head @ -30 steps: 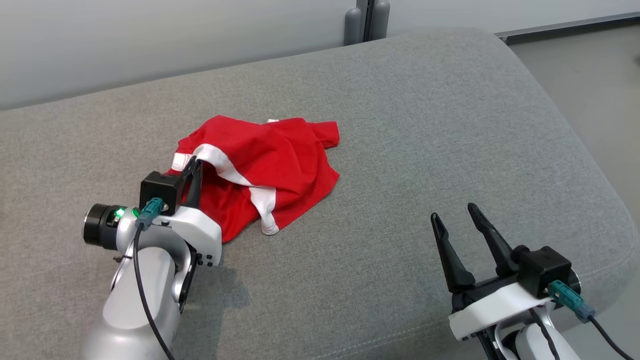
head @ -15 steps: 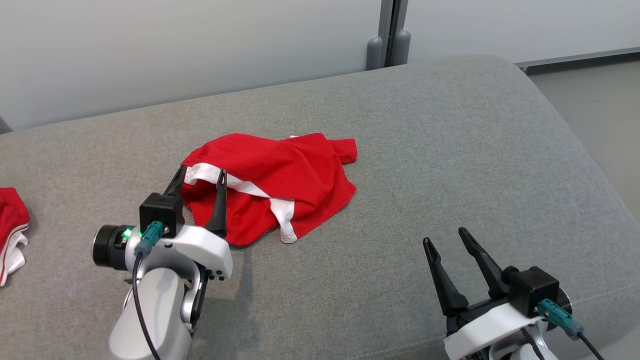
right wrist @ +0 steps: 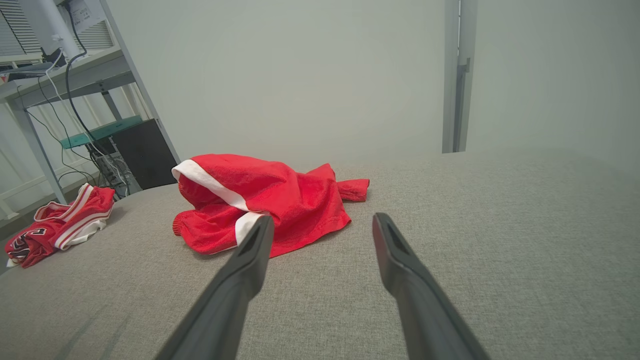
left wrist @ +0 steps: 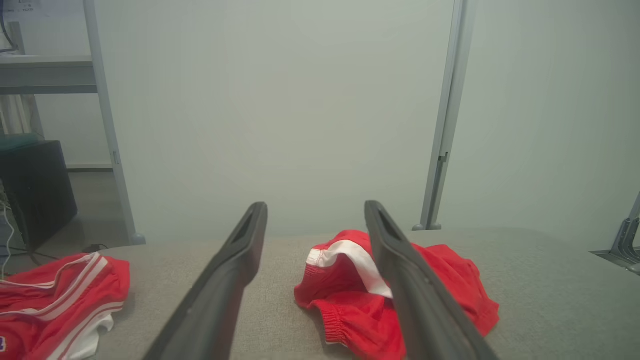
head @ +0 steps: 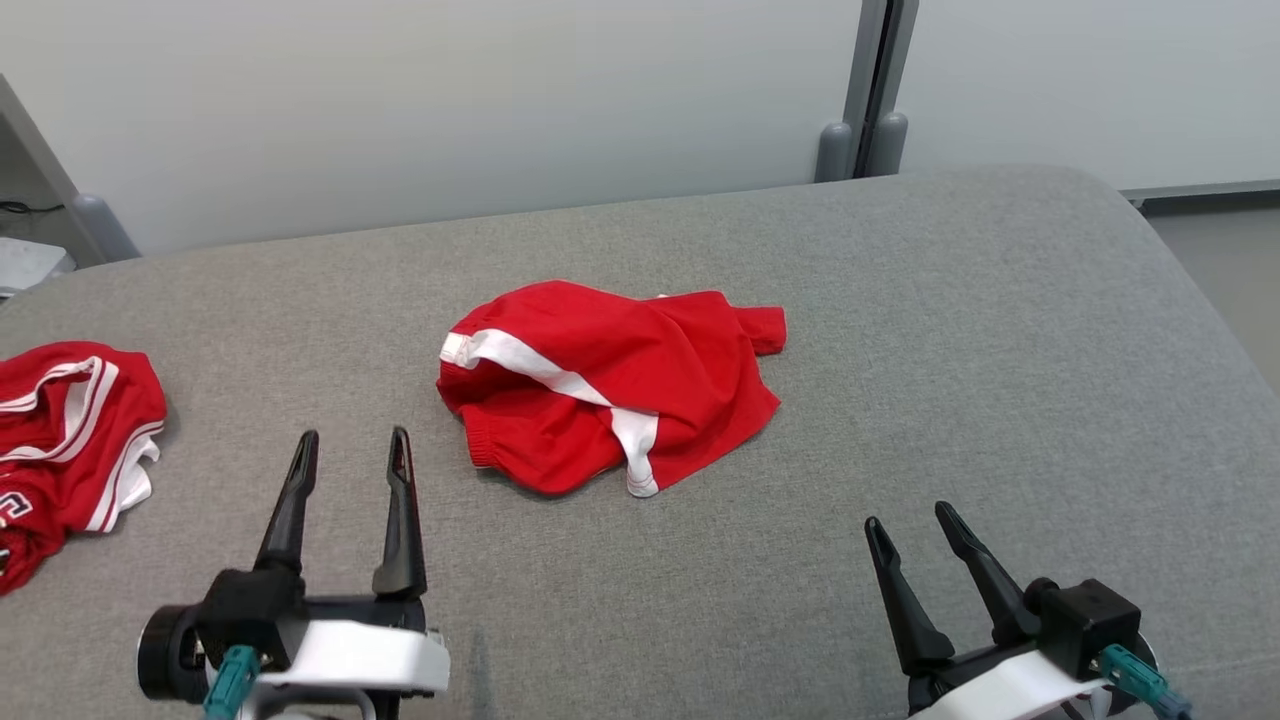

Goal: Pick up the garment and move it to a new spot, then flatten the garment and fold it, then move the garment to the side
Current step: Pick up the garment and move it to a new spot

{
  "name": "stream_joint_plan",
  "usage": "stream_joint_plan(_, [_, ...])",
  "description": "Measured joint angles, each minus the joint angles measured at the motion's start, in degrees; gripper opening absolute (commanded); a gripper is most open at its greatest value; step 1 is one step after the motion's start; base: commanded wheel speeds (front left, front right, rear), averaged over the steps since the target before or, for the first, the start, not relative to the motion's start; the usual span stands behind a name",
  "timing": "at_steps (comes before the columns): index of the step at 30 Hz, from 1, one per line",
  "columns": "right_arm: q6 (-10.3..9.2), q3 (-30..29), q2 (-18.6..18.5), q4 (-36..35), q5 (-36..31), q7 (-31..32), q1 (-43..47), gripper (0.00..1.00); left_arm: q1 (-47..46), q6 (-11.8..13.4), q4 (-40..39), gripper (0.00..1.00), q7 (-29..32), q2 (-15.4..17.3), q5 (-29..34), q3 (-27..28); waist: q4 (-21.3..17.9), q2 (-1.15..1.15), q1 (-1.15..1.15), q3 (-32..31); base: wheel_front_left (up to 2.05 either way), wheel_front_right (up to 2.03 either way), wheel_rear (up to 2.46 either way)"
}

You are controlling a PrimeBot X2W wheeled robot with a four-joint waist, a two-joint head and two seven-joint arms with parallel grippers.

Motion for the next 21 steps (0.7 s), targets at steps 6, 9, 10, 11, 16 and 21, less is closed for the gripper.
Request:
stream_joint_plan(6, [0.0,-1.12,-0.03,-0.96,-0.92,0.0,1.64,1.0,6.1,0.23,-3.09,1.0,-0.07,-0.02,2.79,-0.51,1.46,0.0,0.0,-1.7,0.0,0.0,0.0])
stream_joint_plan(9, [0.0,-1.32,-0.03,-1.46,-1.41,0.0,2.2,1.0,7.78,0.57,-3.15,1.0,-0.07,-0.02,3.36,-0.75,1.54,0.0,0.0,-2.28,0.0,0.0,0.0])
stream_joint_plan(10, [0.0,-1.34,-0.03,-1.48,-1.42,0.0,2.47,1.0,8.44,0.96,-3.09,1.0,-0.07,-0.02,3.36,-0.8,1.56,0.0,0.0,-2.44,0.0,0.0,0.0])
stream_joint_plan(11, [0.0,-1.33,-0.03,-1.48,-1.47,0.0,2.8,1.0,9.03,1.16,-2.9,1.0,-0.07,0.0,3.22,-0.88,1.59,0.0,0.0,-2.6,0.0,0.0,0.0])
stream_joint_plan(16, [0.0,-1.01,-0.03,-1.4,-1.79,0.0,4.31,1.0,10.87,1.54,-2.52,1.0,-0.07,0.01,1.11,-1.62,1.89,0.0,0.0,-3.14,0.0,0.0,0.0])
stream_joint_plan(21, [0.0,-0.79,-0.03,-1.4,-1.78,0.0,4.58,1.0,10.86,1.97,-2.34,1.0,-0.07,0.04,1.0,-2.27,2.1,0.0,0.0,-3.08,0.0,0.0,0.0])
